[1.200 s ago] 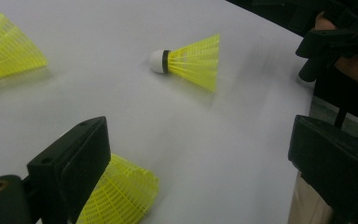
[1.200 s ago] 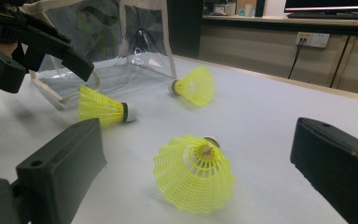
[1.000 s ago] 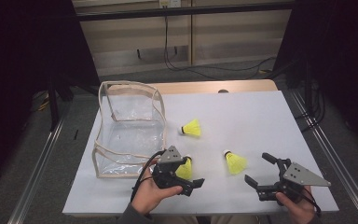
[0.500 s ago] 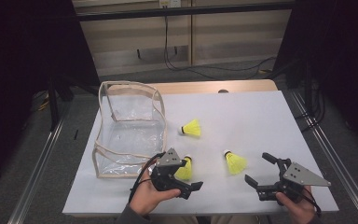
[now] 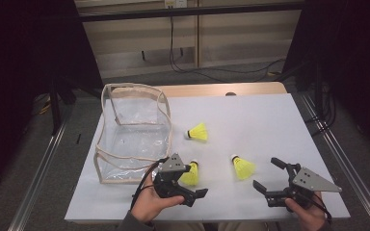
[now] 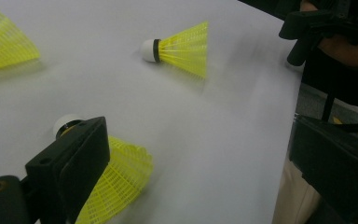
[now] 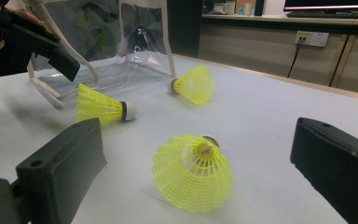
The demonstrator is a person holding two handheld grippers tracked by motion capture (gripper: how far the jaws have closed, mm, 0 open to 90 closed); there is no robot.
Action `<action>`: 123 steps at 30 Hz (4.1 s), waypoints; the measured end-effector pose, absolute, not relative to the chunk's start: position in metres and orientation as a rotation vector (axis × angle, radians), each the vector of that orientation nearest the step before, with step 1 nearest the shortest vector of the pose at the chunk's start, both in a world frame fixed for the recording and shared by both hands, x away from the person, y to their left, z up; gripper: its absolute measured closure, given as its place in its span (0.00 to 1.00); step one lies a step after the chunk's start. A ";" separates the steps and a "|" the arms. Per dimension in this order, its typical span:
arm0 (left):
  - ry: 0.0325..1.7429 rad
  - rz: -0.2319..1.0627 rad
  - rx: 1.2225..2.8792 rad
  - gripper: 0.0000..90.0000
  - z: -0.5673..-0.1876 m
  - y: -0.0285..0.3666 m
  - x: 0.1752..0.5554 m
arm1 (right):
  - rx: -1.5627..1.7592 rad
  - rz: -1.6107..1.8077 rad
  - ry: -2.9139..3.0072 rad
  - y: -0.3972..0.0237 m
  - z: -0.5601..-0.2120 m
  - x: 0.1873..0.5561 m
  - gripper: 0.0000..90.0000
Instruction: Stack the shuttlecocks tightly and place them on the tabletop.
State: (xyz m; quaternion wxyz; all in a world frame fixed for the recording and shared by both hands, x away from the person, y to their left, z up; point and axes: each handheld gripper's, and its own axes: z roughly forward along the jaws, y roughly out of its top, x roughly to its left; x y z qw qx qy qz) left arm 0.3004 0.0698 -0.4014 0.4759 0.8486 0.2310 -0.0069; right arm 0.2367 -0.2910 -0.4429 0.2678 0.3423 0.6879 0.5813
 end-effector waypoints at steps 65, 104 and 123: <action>0.545 -0.048 2.097 0.09 -0.409 0.111 0.288 | 0.917 1.565 1.859 -0.290 -0.443 0.238 0.02; 0.614 0.028 2.085 0.07 -0.409 0.143 0.291 | 0.912 1.562 1.861 -0.290 -0.443 0.238 0.02; 0.642 0.069 2.074 0.06 -0.412 0.154 0.292 | 0.909 1.560 1.858 -0.290 -0.442 0.238 0.02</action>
